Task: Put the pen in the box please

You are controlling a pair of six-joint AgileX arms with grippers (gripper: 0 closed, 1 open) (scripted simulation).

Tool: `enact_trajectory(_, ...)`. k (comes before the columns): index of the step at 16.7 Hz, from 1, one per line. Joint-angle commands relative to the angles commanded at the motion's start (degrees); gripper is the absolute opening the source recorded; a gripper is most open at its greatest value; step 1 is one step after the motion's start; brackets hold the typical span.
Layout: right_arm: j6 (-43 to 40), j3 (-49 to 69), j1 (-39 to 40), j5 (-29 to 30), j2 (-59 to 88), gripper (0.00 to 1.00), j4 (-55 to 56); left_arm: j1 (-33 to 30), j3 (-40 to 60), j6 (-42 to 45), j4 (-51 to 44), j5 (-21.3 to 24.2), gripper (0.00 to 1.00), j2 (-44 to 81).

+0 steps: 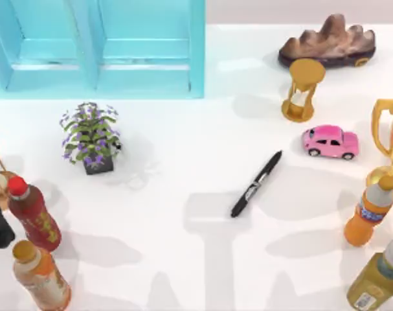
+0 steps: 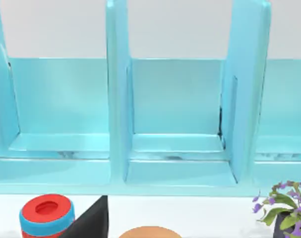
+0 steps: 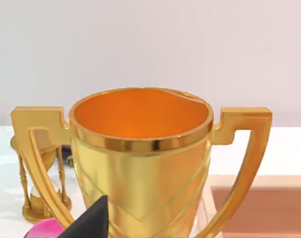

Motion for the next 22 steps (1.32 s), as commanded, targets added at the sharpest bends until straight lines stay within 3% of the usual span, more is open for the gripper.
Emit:
enact_trajectory(4,1.7,1.7,1.2,0.0,1.8,1.0,-1.1,0.0,0.0,0.0,0.0,0.0,1.0,0.0)
enact_trajectory(9,14.4,16.3,9.5,0.0,16.8,1.0,-10.0,0.0,0.0,0.0,0.0,0.0,1.0,0.0)
enact_trajectory(16,39.4,51.9,23.6,-0.3,59.4,1.0,-30.9,0.0,0.0,0.0,0.0,0.0,1.0,0.0)
enact_trajectory(22,56.8,81.1,29.6,-1.0,98.5,1.0,-49.3,0.0,0.0,0.0,0.0,0.0,1.0,0.0)
